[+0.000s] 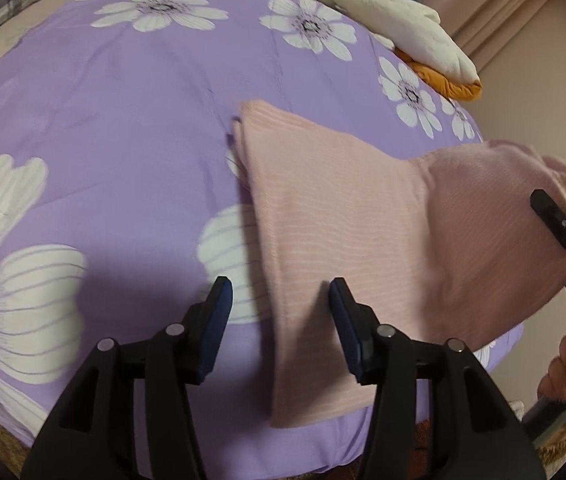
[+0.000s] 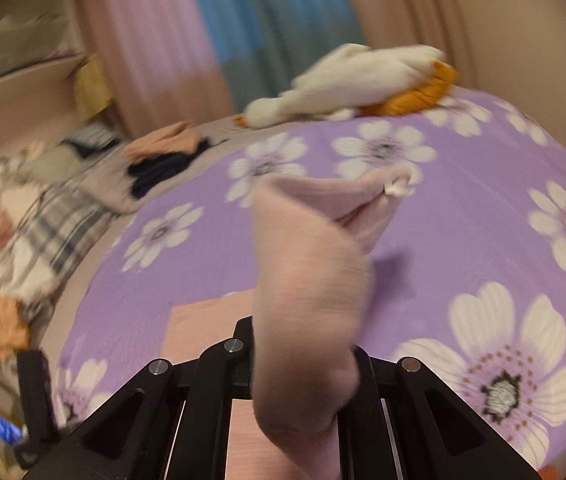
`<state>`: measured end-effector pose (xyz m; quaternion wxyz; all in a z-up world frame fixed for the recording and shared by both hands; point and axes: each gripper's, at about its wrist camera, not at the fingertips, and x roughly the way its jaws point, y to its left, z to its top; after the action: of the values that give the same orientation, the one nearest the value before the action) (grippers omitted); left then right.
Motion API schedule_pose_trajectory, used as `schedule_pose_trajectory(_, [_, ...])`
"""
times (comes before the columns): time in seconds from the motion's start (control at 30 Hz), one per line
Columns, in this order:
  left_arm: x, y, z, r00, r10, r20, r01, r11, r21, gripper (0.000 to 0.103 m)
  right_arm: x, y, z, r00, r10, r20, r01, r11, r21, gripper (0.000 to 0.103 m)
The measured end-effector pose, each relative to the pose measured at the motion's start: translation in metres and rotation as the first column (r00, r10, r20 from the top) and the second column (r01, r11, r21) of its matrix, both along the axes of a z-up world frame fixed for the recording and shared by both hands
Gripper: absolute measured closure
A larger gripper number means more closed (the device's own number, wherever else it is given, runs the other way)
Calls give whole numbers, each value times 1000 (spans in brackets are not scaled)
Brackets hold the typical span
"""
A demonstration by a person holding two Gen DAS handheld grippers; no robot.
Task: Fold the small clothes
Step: 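Grasp the sweater side with the right gripper and fold it over the other half, then lower the folded half onto the sweater and open the right gripper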
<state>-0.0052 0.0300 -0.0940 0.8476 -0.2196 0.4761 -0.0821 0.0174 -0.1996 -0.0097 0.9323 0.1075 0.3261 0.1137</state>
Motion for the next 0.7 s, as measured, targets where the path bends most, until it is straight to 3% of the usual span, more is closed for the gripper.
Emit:
schedule_pose_trajectory(0.23, [-4,27,4,997,70,12,-70,998,3,52,-5,60,-10,981,193,-33,-194,980,-44,91])
schedule_pose_trajectory(0.4, [-4,37,3,995,97,6,-97,995,-6,52,-8,93,-36,946,299,-122,-308,950,-57,91])
schedule_pose_trajectory(0.7, [-4,37,-1,997,78,-13,-78,996,-30,52,-10,106,-73,917,309,-252,-337,939,-76,91])
